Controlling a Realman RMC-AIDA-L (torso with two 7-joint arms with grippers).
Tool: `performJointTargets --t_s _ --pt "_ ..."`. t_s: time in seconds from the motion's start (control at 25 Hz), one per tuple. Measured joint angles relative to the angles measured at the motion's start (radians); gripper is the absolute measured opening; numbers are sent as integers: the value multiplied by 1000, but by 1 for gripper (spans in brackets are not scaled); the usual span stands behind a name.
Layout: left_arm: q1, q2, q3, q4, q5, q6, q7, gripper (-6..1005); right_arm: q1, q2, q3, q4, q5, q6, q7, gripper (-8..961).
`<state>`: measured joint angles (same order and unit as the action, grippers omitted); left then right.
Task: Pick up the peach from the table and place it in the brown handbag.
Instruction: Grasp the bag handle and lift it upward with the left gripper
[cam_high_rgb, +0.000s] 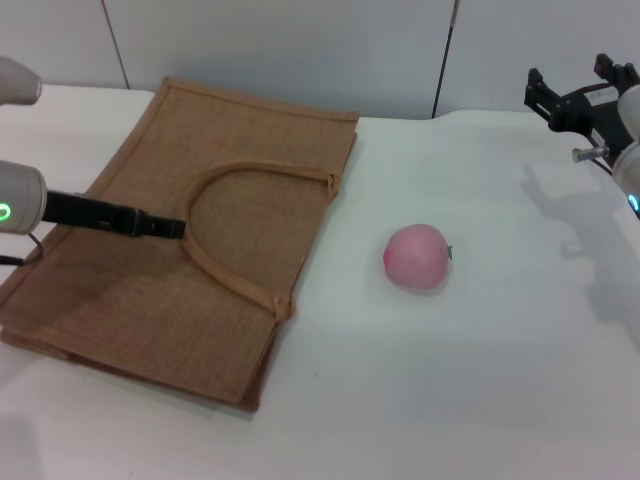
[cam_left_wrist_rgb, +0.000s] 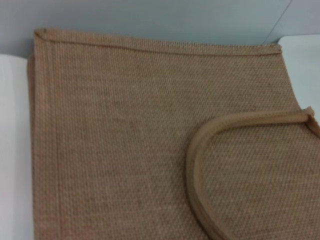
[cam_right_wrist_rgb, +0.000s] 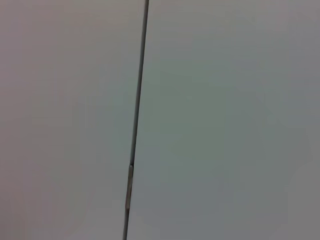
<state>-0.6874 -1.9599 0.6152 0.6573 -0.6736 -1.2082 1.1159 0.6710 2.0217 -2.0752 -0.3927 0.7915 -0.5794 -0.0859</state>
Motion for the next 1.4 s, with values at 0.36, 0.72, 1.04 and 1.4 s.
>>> performJointTargets --t_s 0.36,0.72,1.04,1.4 --pt "-35 1 3 9 42 2 3 704 1 0 0 -4 0 2 0 894" --pt "-40 -1 8 12 71 13 4 697 0 0 0 -8 0 3 0 894" --pt "-52 -14 7 9 99 38 3 691 0 0 -11 -9 0 3 0 894" --pt "-66 -21 -1 16 84 52 3 684 0 -1 -11 -11 0 3 0 894"
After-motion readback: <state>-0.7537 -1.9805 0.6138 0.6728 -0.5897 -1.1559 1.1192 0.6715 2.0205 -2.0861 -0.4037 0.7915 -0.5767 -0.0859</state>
